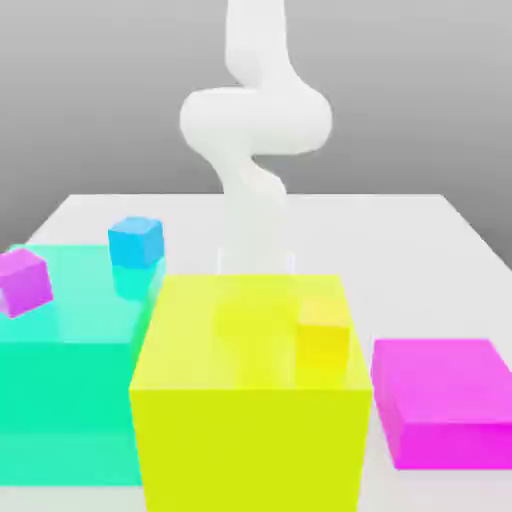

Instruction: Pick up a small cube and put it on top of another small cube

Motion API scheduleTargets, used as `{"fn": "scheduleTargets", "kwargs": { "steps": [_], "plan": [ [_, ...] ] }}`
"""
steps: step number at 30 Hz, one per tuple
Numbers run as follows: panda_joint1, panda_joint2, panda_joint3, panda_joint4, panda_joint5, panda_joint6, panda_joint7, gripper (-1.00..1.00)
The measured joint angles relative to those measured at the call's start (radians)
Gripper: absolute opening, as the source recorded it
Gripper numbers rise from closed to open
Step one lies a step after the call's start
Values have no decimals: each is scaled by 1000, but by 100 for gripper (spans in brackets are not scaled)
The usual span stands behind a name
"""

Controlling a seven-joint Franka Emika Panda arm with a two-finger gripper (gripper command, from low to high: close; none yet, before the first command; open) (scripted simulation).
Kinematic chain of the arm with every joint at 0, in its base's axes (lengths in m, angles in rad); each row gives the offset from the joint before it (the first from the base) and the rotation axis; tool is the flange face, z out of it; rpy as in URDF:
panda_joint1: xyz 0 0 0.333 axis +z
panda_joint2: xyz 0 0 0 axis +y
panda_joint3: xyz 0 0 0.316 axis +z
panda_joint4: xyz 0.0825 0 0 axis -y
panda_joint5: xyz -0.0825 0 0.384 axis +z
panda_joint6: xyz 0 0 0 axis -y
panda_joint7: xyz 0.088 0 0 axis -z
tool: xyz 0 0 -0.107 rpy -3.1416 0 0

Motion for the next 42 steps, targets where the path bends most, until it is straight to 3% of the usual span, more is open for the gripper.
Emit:
{"fn": "scheduleTargets", "kwargs": {
  "steps": [10, 19, 34, 38, 39, 42],
  "plan": [
    [24, 365, 123, 99, 1, 53, 144, 0],
    [90, 695, 216, 187, -80, 98, 329, 0],
    [310, 1249, 216, 335, -219, 167, 634, 0],
    [350, 1393, 184, 374, -252, 250, 670, 0],
    [356, 1416, 177, 380, -257, 266, 674, -100],
    [356, 1416, 178, 380, -257, 267, 674, -100]
  ]
}}
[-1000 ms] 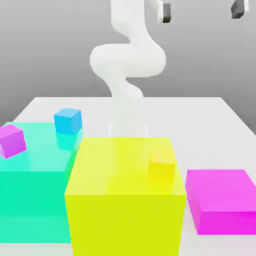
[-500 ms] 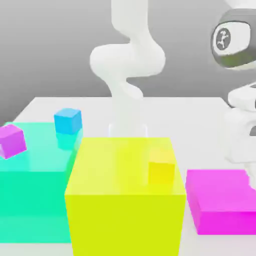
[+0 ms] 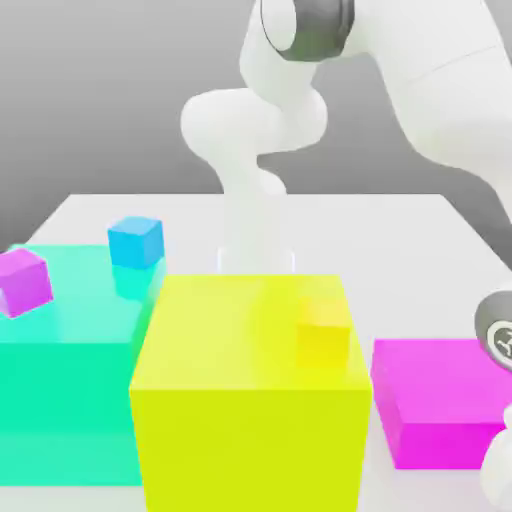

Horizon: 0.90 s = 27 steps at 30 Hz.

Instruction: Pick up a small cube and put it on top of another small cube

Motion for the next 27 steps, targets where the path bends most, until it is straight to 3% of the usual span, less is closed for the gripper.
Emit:
{"fn": "scheduleTargets", "kwargs": {
  "steps": [4, 8, 17, 27],
  "plan": [
    [1, -1, 0, 0, 2, 0, -1, -100],
    [-27, -123, 29, -35, 36, -87, -33, -100],
    [-195, -451, 35, -173, 126, -269, -365, -100],
    [-326, -821, -44, -329, 252, -470, -771, -100]
  ]
}}
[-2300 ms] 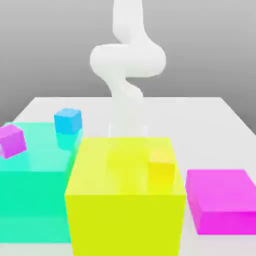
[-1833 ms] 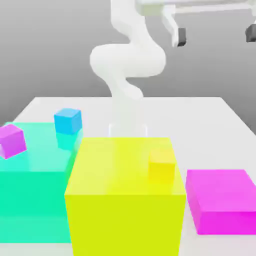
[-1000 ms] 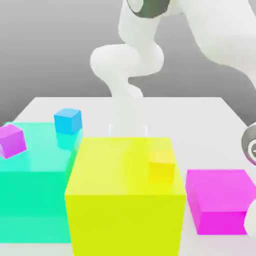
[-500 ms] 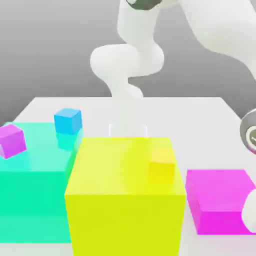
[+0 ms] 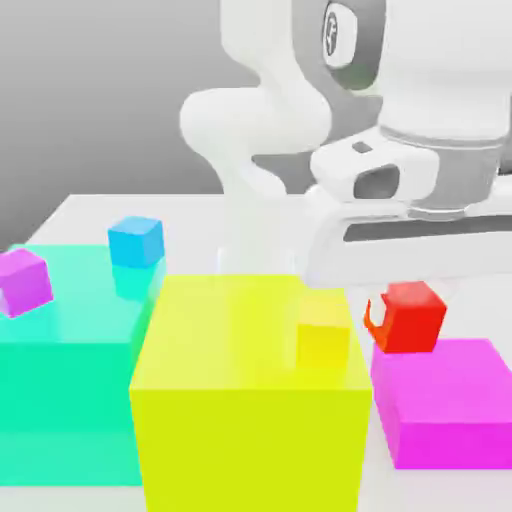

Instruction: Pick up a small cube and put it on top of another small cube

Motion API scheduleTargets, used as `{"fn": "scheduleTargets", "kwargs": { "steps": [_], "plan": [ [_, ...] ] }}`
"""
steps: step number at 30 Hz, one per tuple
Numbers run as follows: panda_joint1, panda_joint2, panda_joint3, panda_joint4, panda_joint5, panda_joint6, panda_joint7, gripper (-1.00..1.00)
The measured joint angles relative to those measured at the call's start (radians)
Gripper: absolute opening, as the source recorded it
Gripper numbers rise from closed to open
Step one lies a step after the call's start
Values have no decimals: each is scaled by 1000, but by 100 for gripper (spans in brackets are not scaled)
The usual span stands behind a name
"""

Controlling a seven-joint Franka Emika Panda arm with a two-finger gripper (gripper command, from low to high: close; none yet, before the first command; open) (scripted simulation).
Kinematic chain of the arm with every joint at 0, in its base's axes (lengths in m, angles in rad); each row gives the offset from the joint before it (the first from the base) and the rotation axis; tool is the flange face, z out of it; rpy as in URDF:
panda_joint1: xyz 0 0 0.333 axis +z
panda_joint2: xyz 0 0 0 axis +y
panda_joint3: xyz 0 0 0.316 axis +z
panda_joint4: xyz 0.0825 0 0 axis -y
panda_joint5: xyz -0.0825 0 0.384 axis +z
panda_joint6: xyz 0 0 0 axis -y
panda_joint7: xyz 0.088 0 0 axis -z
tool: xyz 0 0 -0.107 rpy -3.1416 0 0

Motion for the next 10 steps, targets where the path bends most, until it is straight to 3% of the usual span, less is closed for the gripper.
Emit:
{"fn": "scheduleTargets", "kwargs": {
  "steps": [3, 6, 7, 10],
  "plan": [
    [-14, -97, -35, -49, 25, -48, -107, -100],
    [-22, -81, -37, -118, 29, 38, -132, -100],
    [-23, -67, -36, -142, 28, 75, -133, 100],
    [-23, -67, -36, -142, 28, 75, -133, 100]
  ]
}}
